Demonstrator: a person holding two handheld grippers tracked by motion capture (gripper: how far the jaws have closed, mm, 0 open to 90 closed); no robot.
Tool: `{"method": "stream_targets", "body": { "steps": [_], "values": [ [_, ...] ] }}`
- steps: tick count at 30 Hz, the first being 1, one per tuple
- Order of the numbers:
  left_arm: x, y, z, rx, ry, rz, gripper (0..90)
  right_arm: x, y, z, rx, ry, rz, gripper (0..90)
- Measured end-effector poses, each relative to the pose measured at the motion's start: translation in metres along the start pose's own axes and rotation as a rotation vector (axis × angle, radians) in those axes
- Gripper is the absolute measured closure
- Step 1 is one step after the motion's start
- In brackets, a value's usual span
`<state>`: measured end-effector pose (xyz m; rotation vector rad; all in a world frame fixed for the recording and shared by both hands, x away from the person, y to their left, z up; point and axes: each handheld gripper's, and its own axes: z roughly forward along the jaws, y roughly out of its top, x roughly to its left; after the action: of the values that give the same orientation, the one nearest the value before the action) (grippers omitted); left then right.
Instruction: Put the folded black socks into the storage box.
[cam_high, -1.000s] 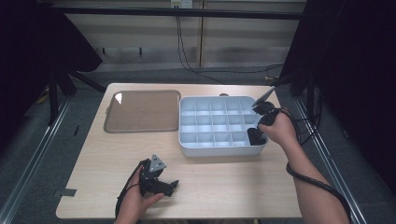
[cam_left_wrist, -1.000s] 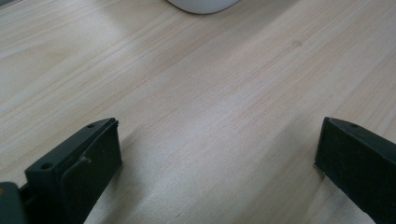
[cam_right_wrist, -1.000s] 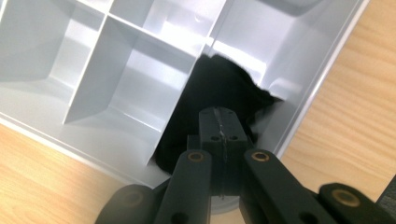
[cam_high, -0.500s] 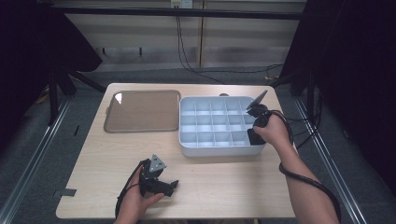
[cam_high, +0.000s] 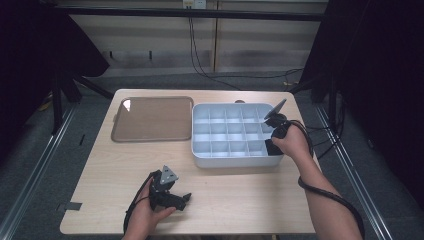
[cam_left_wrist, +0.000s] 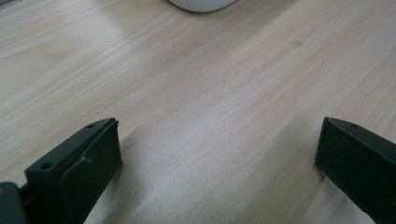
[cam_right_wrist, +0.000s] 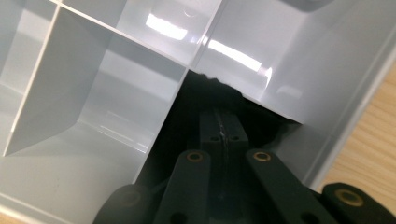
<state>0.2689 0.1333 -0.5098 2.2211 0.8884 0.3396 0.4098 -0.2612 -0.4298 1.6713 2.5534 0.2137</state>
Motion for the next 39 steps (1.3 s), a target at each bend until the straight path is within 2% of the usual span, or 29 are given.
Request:
{"method": "stream_targets", "body": {
  "steps": [3, 10, 14, 17, 26, 33, 39],
  "values": [
    [0.0, 0.0, 0.0, 0.0, -0.001, 0.0, 0.0, -0.001, -0.004, -0.009, -0.017, 0.004, -0.004, 78.5],
    [0.0, 0.0, -0.001, 0.005, 0.0, 0.001, 0.0, -0.001, -0.007, -0.026, -0.05, 0.005, -0.003, 71.5],
    [0.0, 0.0, -0.001, 0.005, 0.0, 0.001, 0.0, 0.001, -0.008, -0.032, -0.054, -0.002, -0.003, 69.1],
    [0.0, 0.0, -0.001, 0.005, 0.0, 0.001, 0.0, 0.002, -0.008, -0.038, -0.052, -0.009, -0.004, 64.1],
    [0.0, 0.0, -0.001, 0.005, 0.001, 0.0, 0.0, 0.003, -0.014, -0.043, -0.068, 0.009, -0.006, 55.4],
    [0.0, 0.0, 0.0, -0.003, -0.002, 0.001, 0.0, 0.007, -0.019, -0.05, -0.078, 0.036, -0.03, 44.0],
    [0.0, 0.0, 0.0, -0.001, 0.001, 0.001, 0.0, 0.013, -0.025, -0.057, -0.089, 0.056, -0.048, 38.0]
  ]
}}
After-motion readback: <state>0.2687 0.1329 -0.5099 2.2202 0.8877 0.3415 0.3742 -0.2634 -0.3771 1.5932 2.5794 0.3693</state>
